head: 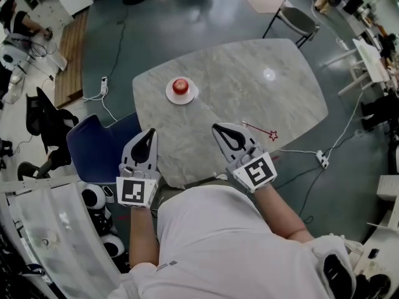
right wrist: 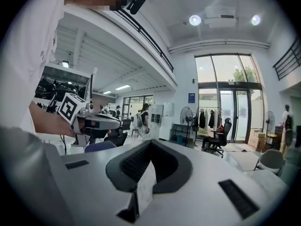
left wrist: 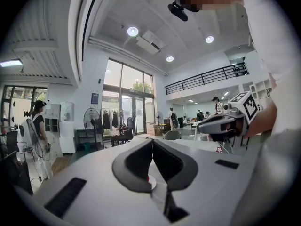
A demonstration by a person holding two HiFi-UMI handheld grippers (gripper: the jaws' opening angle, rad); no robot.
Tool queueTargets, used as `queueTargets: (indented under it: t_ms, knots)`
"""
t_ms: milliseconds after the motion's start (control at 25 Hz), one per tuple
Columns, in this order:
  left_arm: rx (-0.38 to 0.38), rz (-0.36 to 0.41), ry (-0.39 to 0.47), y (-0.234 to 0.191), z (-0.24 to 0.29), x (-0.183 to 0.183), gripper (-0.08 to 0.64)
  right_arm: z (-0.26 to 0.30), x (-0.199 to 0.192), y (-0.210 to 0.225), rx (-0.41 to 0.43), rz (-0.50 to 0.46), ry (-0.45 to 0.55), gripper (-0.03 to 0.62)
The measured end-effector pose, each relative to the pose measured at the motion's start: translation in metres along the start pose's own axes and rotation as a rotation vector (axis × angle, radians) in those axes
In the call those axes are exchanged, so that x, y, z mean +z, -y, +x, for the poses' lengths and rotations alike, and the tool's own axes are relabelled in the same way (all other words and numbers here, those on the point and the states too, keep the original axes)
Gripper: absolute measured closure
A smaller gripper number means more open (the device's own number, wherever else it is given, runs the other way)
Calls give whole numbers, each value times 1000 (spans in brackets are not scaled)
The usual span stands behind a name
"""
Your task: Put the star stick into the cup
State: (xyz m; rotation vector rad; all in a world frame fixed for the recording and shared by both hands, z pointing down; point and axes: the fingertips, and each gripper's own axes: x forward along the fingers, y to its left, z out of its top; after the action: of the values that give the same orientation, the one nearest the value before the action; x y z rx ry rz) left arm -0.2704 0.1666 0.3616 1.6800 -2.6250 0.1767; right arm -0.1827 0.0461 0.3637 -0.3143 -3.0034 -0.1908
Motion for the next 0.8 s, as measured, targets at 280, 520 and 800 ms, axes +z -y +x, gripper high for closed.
queueTargets:
  t_ms: [280,520,800]
  knots:
    - [-13,-11,-4,-2,3,2,555,5,1,-7,18,-35,3,581]
    - [-19,-12,-5,-3,5,-3,555,6,-2,-7,10,-19,-13,581]
    - [-23,-20,-21,-5,10,-7,555,4,-8,-6,4,-12,-30,581]
